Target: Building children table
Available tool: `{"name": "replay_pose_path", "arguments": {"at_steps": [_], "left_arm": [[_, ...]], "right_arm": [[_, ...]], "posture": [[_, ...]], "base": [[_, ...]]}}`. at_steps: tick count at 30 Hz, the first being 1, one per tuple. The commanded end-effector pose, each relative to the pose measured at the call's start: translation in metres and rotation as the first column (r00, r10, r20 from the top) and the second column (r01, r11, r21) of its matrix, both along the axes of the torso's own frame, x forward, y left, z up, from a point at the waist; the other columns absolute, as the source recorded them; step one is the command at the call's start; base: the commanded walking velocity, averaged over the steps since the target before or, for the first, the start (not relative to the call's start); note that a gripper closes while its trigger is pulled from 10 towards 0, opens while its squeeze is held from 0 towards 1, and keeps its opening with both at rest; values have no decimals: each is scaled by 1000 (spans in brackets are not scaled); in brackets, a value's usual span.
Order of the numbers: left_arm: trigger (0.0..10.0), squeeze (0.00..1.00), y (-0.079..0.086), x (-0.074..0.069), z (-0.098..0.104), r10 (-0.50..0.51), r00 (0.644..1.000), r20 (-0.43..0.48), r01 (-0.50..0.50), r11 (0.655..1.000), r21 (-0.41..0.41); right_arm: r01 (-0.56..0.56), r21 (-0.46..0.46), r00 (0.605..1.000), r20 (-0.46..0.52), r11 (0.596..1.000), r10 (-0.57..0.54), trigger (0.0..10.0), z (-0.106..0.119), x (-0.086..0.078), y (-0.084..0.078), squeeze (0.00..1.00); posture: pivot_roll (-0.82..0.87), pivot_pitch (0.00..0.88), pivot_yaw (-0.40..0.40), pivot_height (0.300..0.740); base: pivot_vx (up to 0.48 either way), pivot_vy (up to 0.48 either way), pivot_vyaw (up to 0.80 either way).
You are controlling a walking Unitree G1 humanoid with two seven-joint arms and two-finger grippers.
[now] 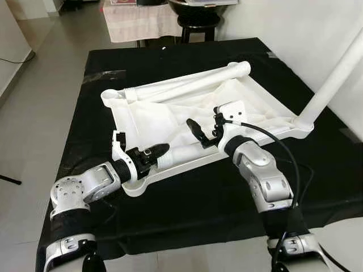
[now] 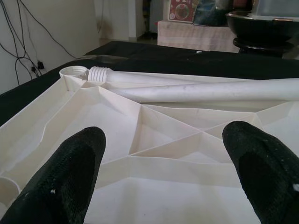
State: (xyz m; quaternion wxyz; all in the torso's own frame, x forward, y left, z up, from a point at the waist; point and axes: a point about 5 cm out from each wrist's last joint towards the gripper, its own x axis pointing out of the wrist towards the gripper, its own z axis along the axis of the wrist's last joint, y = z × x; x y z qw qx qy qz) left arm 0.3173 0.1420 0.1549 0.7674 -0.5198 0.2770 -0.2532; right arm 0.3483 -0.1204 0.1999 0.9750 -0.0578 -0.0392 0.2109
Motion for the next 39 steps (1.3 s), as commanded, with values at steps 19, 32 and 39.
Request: {"name": "replay_pose_path", "arguments": {"at_steps": [19,32,39], "left_arm": [[0,0,49,-15,55,170,924,341,-232,961,150],[0,0,41,-56,121,187,686,704,-113,982,-150],[0,0,52,-79,136,256,554,792,-52,960,-275]], "right_arm": [[42,414,994,76,909,-80,10000,48,9,-32,0],[-424,720,900,268,550,343,10000,80,-21,-40,0],[-473,770,863,308,428,400,10000,71,-30,-58,0]], "posture": [[-191,117,0,740],[-189,109,-19,740],[-182,111,-25,740]], "base": [[0,0,0],[0,0,0],[0,0,0]]}}
